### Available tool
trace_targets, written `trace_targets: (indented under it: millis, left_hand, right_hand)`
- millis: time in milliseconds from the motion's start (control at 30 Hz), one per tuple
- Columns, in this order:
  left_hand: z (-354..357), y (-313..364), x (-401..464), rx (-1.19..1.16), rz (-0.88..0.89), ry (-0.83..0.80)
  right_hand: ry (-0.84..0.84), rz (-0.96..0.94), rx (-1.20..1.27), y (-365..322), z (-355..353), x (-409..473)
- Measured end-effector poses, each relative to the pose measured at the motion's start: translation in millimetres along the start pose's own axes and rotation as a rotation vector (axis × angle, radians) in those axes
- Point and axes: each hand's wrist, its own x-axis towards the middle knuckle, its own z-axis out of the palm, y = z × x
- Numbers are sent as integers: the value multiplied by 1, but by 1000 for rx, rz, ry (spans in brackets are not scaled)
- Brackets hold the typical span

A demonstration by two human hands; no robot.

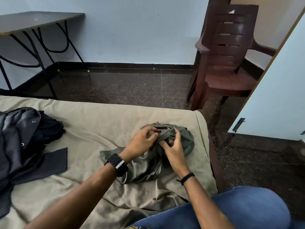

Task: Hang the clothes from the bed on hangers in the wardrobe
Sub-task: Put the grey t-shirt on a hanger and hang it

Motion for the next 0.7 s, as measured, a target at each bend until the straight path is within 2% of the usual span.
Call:
trace_targets:
  millis: [100,167,300,367,467,600,700]
  left_hand:
    - [0,3,-7,-72,47,-121]
    - [-2,5,-6,-54,113,-129]
    - [2,3,-5,-246,73,13]
    - [5,-1,-7,-282,56,57]
    - [8,-8,-12,-271,73,58]
    - [11,-16,-18,-250,32,-6]
    - [16,-31,-28,35,13,-82]
  right_hand:
    - [-170,-95,-89,-11,-8,0]
    - [-255,-131,-217,-22,-13,3]
    - [-239,-270,-821,-49,-29,19]
    - [-220,-345,-1004,-62,-35,30]
    - [-280,-402,-1085,-71,-37,41]
    - [-280,-470,-1128,-72,-29,47]
    - [-258,-533,-1065,-79,-24,54]
